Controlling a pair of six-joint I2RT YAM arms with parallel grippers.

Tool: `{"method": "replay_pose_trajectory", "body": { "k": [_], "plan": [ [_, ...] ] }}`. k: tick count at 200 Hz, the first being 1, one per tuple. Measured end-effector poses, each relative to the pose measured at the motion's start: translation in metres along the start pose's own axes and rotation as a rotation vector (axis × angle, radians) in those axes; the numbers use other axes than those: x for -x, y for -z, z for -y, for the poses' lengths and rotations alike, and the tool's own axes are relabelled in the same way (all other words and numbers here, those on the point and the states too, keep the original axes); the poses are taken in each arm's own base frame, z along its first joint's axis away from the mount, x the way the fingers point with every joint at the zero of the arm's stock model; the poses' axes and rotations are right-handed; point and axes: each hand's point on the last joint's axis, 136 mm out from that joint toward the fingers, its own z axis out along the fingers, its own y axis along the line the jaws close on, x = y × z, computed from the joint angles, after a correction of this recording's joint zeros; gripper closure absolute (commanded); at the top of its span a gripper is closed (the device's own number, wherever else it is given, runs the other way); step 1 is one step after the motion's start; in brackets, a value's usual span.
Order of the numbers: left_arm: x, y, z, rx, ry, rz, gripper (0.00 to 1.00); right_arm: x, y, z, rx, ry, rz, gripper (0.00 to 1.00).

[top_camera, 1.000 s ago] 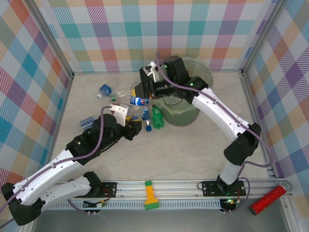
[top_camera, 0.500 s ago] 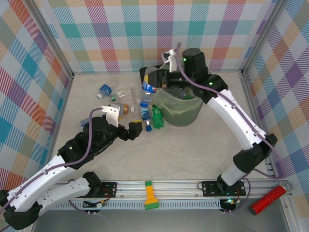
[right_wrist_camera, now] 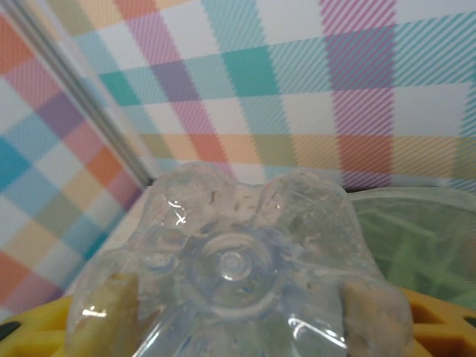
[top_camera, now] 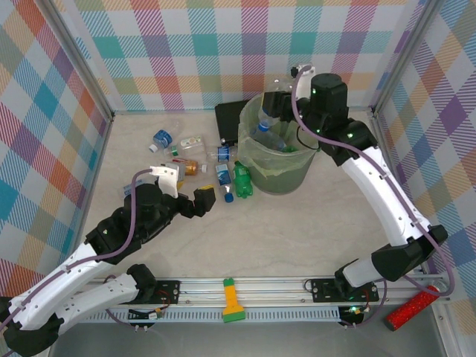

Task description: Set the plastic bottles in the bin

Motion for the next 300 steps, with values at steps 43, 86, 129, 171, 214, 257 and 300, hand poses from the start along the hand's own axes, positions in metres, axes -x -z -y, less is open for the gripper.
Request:
{"method": "replay_pose_trajectory", "body": {
  "k": [43, 86, 129, 171, 214, 257, 300],
  "plan": [
    [0.001, 0.002, -0.002, 0.007, 0.01, 0.009, 0.0, -0.014, -0.023, 0.015, -0.052, 0.105, 0.031, 0.41],
    [0.006, 0.007, -0.004, 0.014, 0.022, 0.034, 0.0, -0.024, -0.052, 0.012, -0.039, 0.194, 0.032, 0.41],
    [0.006, 0.008, -0.006, 0.023, 0.021, 0.035, 0.0, -0.049, -0.082, 0.005, -0.017, 0.254, -0.03, 0.41],
    [0.004, 0.008, -0.008, 0.032, 0.019, 0.028, 0.0, -0.049, -0.085, 0.001, -0.007, 0.269, -0.03, 0.41],
    [0.002, 0.008, -0.009, 0.036, 0.016, 0.02, 0.0, -0.045, -0.084, 0.0, -0.005, 0.274, -0.021, 0.02],
    [0.002, 0.008, -0.009, 0.036, 0.016, 0.019, 0.0, -0.044, -0.084, 0.0, -0.007, 0.276, -0.02, 0.01],
    [0.002, 0.008, -0.009, 0.037, 0.016, 0.018, 0.0, -0.044, -0.083, 0.0, -0.006, 0.275, -0.02, 0.01]
  ]
}}
